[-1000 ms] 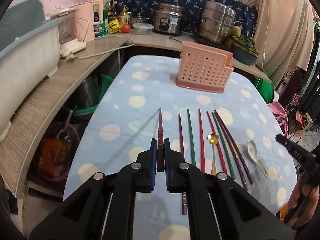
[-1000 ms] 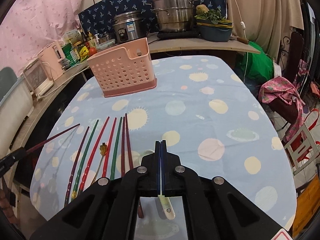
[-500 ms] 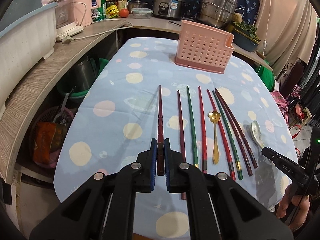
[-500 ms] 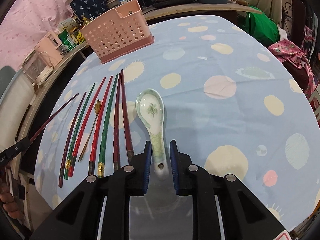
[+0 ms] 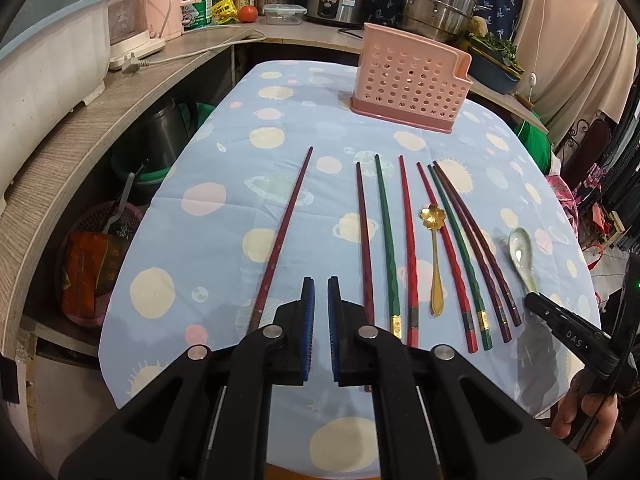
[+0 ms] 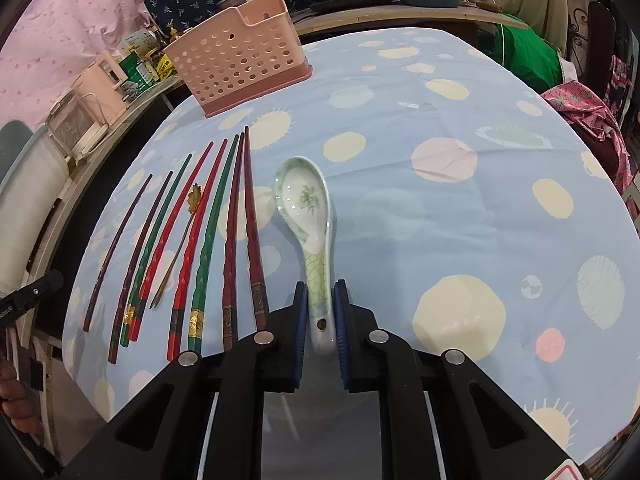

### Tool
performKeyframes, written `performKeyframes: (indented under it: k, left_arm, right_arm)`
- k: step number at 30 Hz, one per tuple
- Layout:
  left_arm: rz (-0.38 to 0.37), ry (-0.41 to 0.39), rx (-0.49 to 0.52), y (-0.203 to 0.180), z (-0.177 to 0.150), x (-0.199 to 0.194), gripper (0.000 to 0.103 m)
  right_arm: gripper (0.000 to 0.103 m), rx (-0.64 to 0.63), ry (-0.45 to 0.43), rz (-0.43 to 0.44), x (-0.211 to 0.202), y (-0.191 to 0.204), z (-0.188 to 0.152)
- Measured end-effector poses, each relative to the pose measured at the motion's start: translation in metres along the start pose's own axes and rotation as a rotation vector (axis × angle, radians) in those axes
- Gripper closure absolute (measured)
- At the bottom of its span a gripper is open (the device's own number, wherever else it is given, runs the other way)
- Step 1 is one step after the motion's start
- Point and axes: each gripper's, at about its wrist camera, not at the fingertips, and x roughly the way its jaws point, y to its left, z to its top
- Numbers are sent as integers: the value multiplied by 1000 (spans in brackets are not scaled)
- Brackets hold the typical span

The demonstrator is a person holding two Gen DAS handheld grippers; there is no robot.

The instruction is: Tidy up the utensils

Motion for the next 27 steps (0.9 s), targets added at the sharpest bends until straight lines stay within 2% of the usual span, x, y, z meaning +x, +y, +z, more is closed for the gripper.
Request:
performKeyframes:
  k: [3, 6, 7, 13, 18, 20, 21, 24, 27]
  left_arm:
    - [-12, 27, -14, 6, -7, 10, 93]
    - [-2, 50, -34, 14, -15, 22, 75]
    - [5, 51, -40, 16, -18, 25, 72]
    - [35, 41, -64, 31, -23, 37, 68]
    - [62, 28, -45, 38, -25, 45, 69]
    - [53, 31, -39, 37, -26, 44, 79]
    - [45, 38, -39, 37, -27, 44, 93]
    - [18, 49, -39, 37, -30, 40, 95]
    - [24, 39, -43, 36, -29, 33, 96]
  right_arm:
    - [96, -9, -2, -4, -1, 2, -1]
    - [96, -13, -11, -11, -3, 2, -1]
    - [96, -14, -14, -13, -5, 3, -1]
    - [96, -12, -21, -18, -8, 4, 2]
    - [96, -9, -19, -20, -8, 5, 2]
    - [96, -8, -21, -22, -9, 5, 2]
    - [96, -7, -23, -22, -10, 5, 2]
    - [96, -4, -33, -25, -14, 6, 4]
    - [96, -4, -52, -30, -21, 5, 8]
